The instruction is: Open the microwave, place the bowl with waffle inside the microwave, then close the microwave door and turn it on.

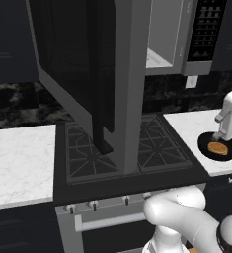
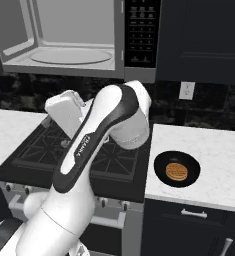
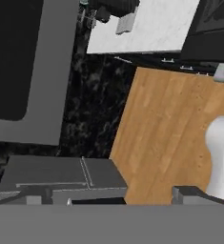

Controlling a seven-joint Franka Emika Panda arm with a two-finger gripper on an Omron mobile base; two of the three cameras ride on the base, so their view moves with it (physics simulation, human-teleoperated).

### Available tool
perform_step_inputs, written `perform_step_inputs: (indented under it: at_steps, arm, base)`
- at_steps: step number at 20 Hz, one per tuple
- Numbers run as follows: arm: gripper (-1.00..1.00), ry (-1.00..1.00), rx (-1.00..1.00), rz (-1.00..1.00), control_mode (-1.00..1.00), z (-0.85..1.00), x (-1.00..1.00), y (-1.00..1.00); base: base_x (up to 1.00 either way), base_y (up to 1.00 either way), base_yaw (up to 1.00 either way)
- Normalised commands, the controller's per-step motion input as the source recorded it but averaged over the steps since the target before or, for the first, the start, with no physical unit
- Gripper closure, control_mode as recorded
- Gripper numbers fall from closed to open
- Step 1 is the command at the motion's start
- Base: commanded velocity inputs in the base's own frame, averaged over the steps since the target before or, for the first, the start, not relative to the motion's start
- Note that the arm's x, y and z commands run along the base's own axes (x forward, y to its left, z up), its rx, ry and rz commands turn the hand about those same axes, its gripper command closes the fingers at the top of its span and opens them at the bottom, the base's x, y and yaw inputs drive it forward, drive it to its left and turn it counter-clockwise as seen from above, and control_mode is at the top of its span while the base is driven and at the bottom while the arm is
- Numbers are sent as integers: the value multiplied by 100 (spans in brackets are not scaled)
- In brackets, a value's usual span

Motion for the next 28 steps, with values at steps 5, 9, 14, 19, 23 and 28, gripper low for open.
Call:
perform_step_inputs:
  at_steps: [5, 9, 14, 19, 23, 28]
  arm:
    - [-100, -16, -11, -6, -100, -76, -1, -100]
    - [-100, -4, -22, -6, -100, -87, 0, -100]
    - [-100, 5, -23, -41, -100, -43, 24, -100]
    - [-100, 10, -19, -83, -100, -22, 34, -28]
    - [-100, -19, -10, -13, -100, 0, 27, 0]
    - [-100, -3, -17, -26, -100, -23, 24, -9]
  base:
    - [0, 0, 0]
    - [0, 0, 0]
    - [0, 0, 0]
    - [0, 0, 0]
    - [0, 0, 0]
    - [0, 0, 0]
